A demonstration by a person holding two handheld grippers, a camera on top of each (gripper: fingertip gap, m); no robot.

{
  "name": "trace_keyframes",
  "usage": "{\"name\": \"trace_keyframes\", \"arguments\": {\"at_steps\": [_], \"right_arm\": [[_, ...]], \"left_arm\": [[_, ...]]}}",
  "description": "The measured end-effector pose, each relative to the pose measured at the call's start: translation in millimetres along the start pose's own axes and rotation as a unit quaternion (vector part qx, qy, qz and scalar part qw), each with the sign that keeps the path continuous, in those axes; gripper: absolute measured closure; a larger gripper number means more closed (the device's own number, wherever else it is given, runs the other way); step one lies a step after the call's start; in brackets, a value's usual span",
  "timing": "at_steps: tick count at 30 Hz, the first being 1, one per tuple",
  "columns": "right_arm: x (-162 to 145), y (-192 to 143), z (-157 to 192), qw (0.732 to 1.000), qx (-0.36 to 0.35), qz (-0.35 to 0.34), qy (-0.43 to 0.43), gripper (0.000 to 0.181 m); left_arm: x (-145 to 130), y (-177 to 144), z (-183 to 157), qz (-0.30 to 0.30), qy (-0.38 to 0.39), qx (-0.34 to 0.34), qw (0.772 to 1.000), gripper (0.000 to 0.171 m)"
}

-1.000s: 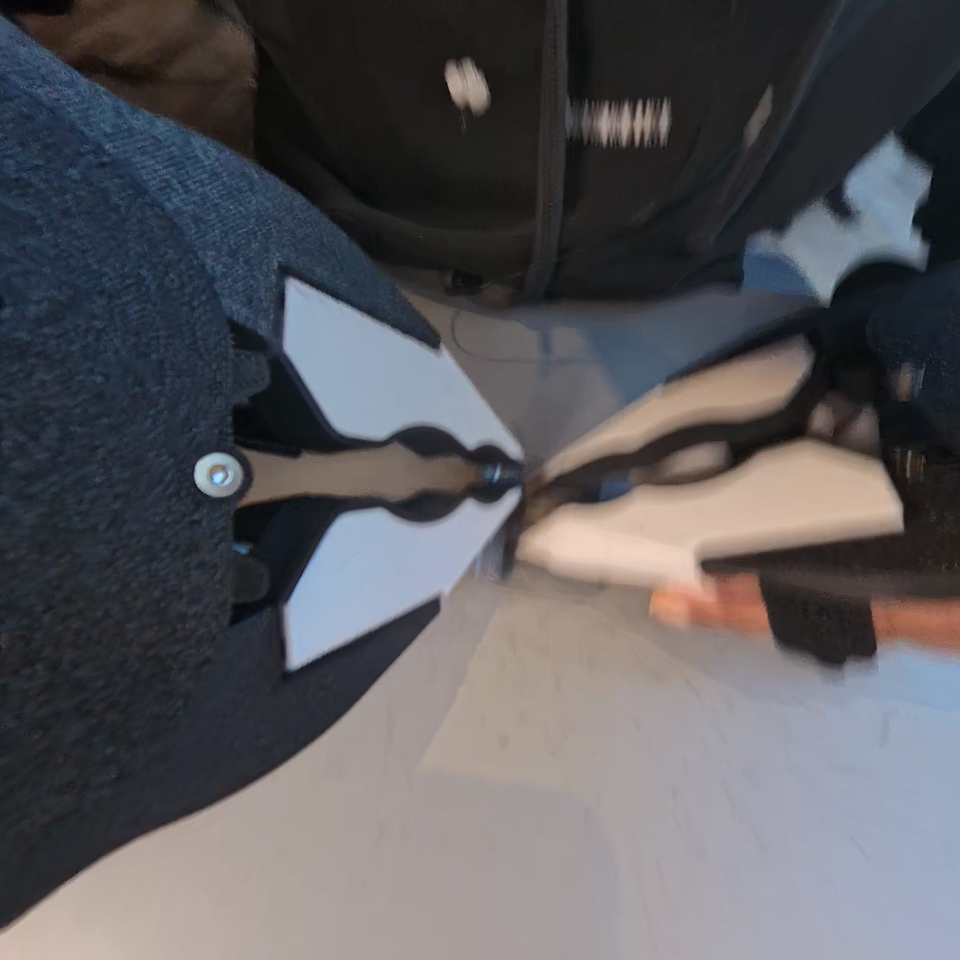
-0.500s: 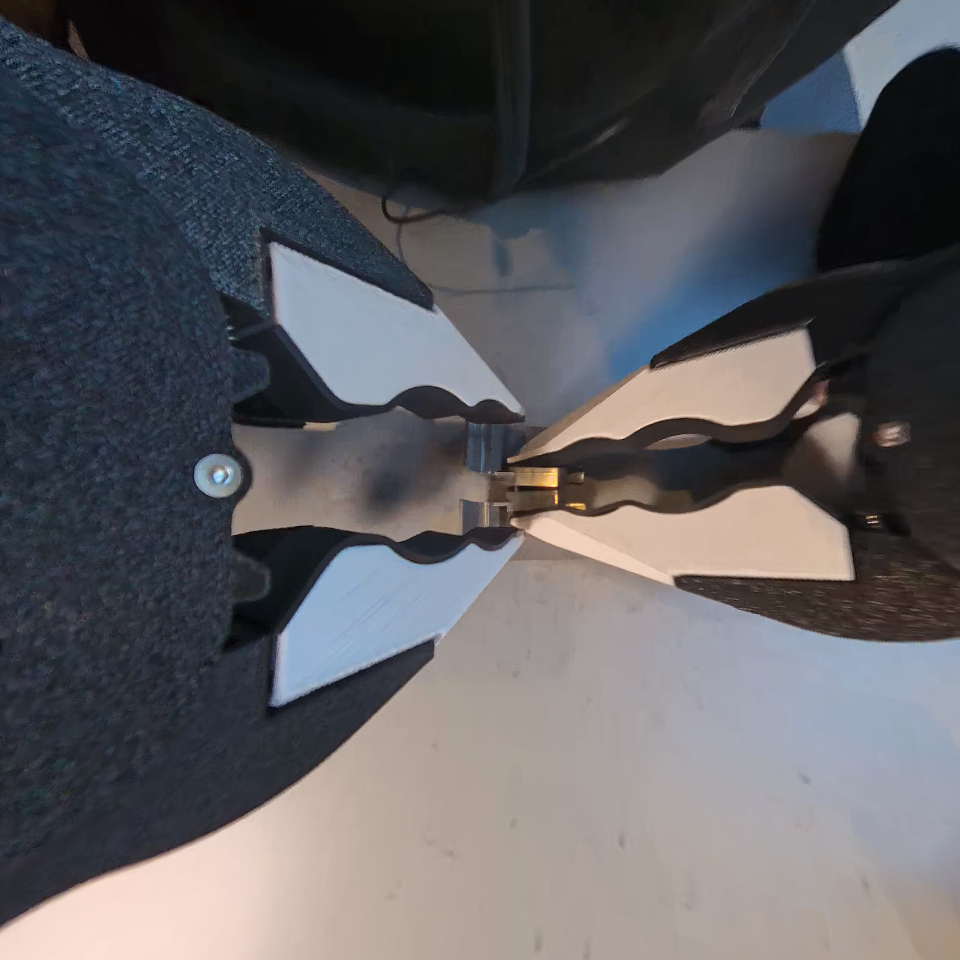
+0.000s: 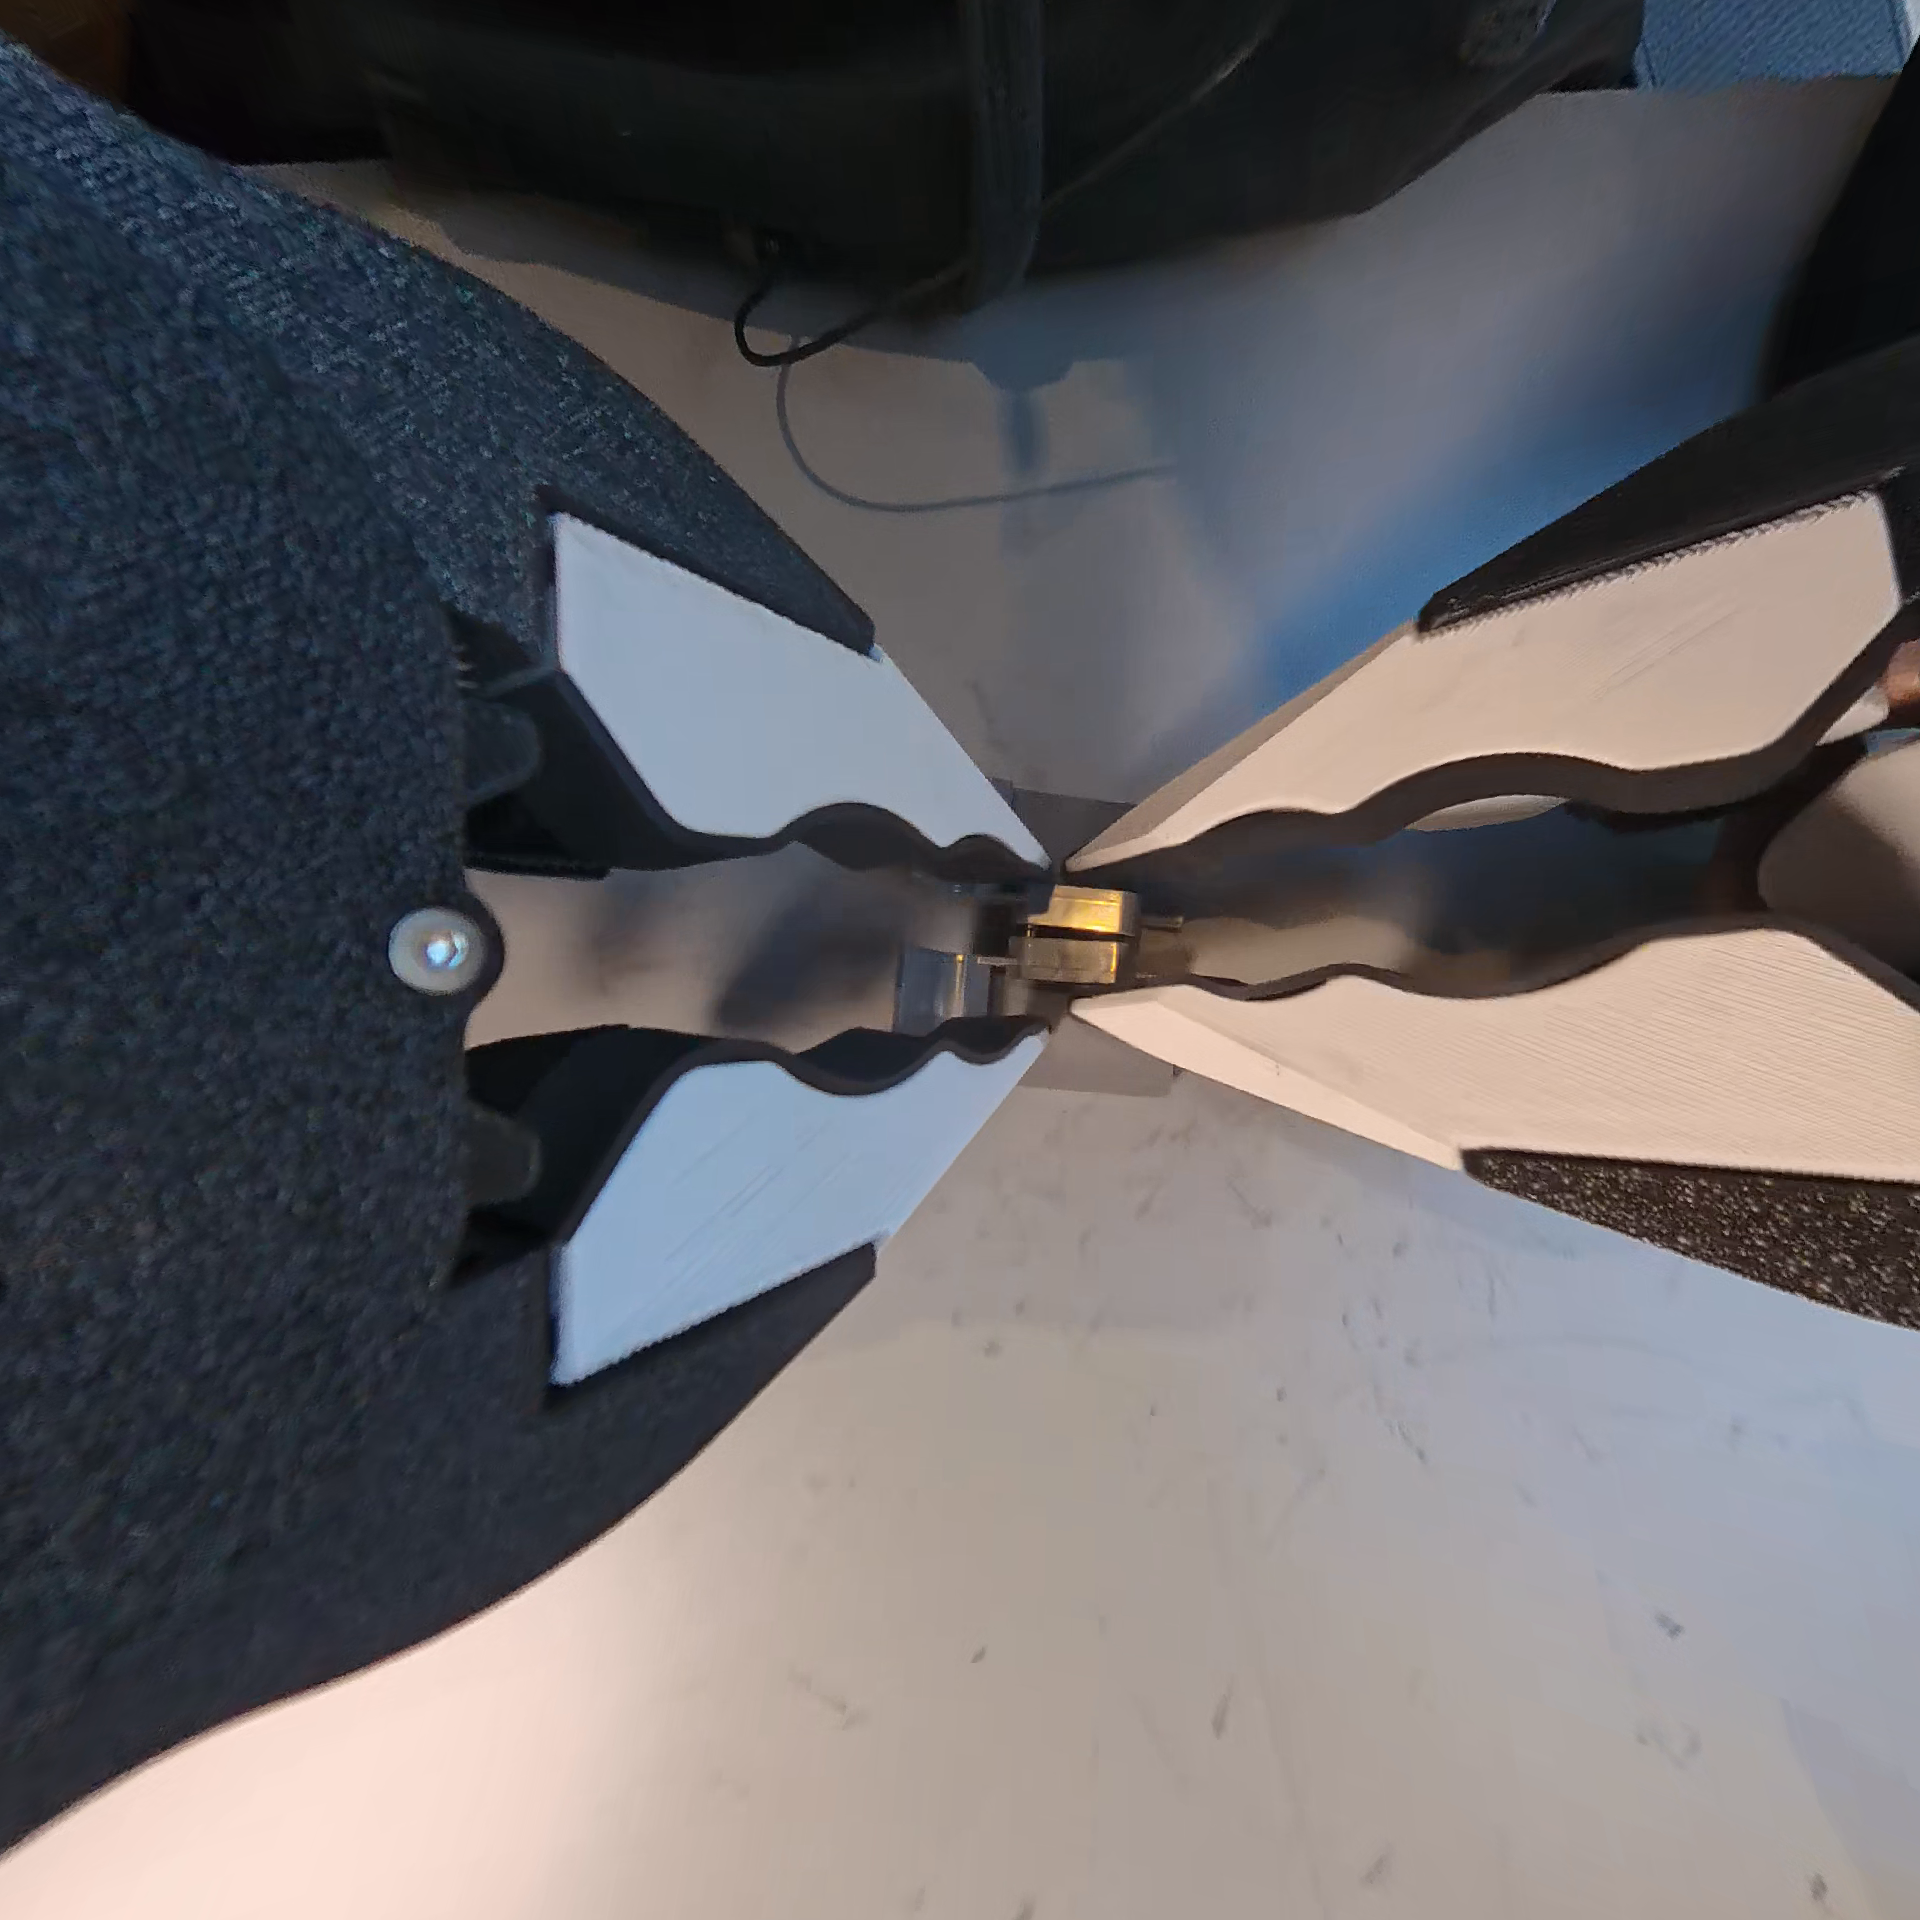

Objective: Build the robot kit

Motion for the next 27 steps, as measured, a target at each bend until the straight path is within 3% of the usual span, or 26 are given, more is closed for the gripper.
{"name": "trace_keyframes", "arguments": {"at_steps": [5, 17, 19, 22, 27], "right_arm": [[1, 2, 5, 1.000, -0.002, 0.001, -0.024, 0.166], [2, 3, 9, 0.999, 0.012, -0.012, -0.037, 0.166], [3, -2, 15, 0.998, 0.033, -0.029, -0.037, 0.150], [6, -16, 21, 0.995, 0.066, -0.062, -0.033, 0.127], [-1, -26, 11, 0.993, 0.044, -0.083, -0.066, 0.121]], "left_arm": [[-1, -2, -2, 0.002, -0.010, -0.006, 1.000, 0.155], [-2, -3, -5, 0.005, 0.020, -0.016, 1.000, 0.156], [-1, -6, -3, -0.018, 0.040, -0.008, 0.999, 0.154], [1, -17, 9, -0.046, 0.034, 0.017, 0.998, 0.136], [-11, -41, 33, -0.034, 0.011, 0.074, 0.997, 0.138]]}}
Point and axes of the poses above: each gripper's, where its closed fingertips meet, y out along the fingers, x out of its top, z = x × y across the jaws, the point moved 3 cm from there along -y, back along the fingers, and after that the axes turned 11 degrees about y, right-handed, at the moved point
